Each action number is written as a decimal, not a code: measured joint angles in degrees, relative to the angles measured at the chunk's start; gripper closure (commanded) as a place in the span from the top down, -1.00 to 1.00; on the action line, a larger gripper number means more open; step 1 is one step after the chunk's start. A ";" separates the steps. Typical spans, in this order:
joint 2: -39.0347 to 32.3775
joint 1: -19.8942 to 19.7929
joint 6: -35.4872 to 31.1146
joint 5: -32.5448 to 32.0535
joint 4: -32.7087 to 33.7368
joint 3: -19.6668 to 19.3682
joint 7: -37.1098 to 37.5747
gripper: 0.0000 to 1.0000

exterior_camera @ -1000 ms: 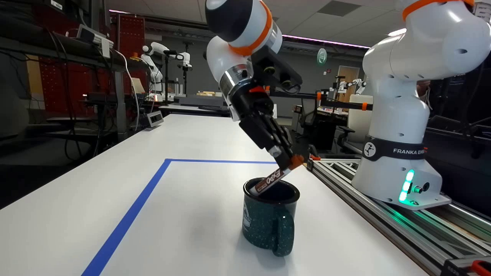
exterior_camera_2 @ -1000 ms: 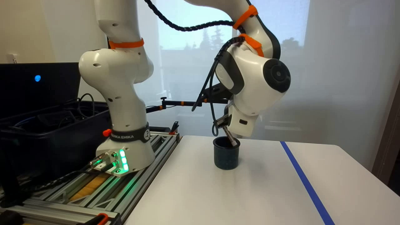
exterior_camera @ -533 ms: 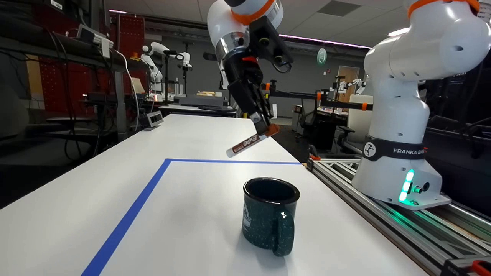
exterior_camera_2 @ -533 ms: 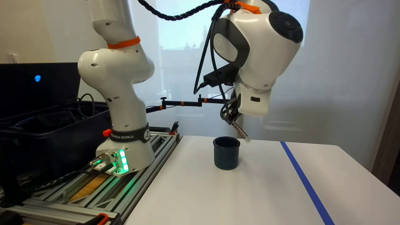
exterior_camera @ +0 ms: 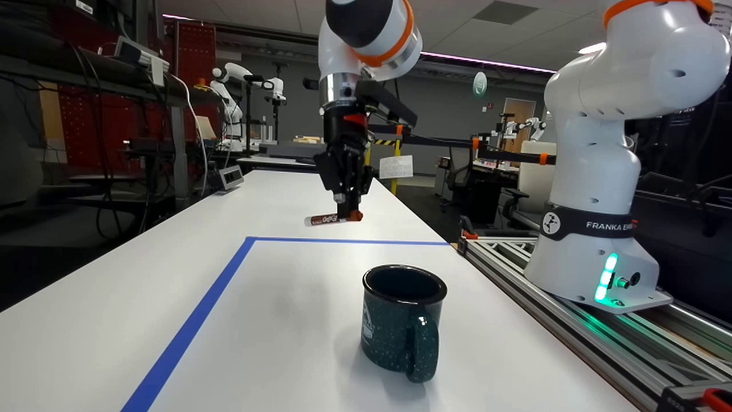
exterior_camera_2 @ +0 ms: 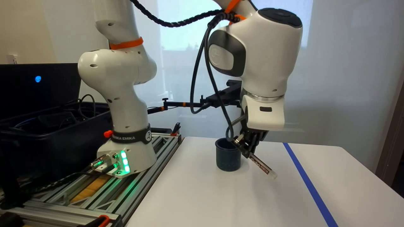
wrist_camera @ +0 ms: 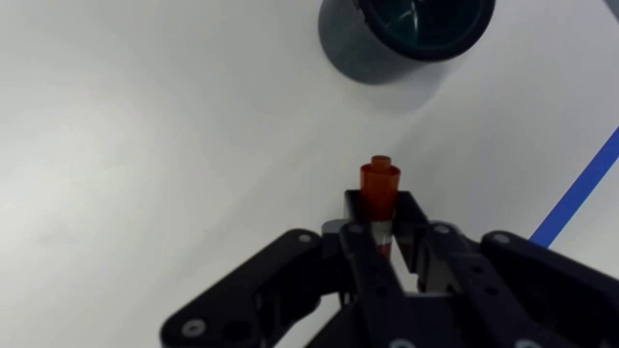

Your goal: Put the red marker on the table.

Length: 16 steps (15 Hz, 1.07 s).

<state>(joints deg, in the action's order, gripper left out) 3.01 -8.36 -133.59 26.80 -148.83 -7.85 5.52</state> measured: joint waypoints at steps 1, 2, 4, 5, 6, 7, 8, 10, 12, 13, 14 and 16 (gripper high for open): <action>-1.26 -0.02 -2.80 0.00 -0.45 -0.05 -0.01 -0.90; -2.62 0.00 -5.60 0.00 -0.85 -0.02 -0.05 -0.90; -5.39 0.11 -10.86 0.02 -1.62 0.12 -0.06 -0.90; -6.79 0.15 -13.22 0.02 -1.89 0.26 -0.06 -0.90; -8.19 0.16 -15.24 0.02 -2.07 0.46 -0.06 -0.90; -9.44 0.18 -17.05 0.02 -2.24 0.69 -0.06 -0.90; -10.55 0.18 -18.55 0.02 -2.44 0.96 -0.06 -0.90; -12.42 0.18 -21.03 0.02 -2.82 1.58 -0.06 -0.90; -13.92 0.18 -22.57 0.02 -2.97 2.24 -0.27 -0.90; -14.48 0.17 -22.96 0.02 -2.99 2.54 -0.35 -0.10; -14.91 0.17 -23.35 0.02 -3.01 2.83 -0.38 -0.09; -15.29 0.17 -23.65 0.00 -3.05 3.34 -0.38 0.19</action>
<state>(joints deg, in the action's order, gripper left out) -12.29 -8.19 -157.24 26.80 -151.88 -4.52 5.15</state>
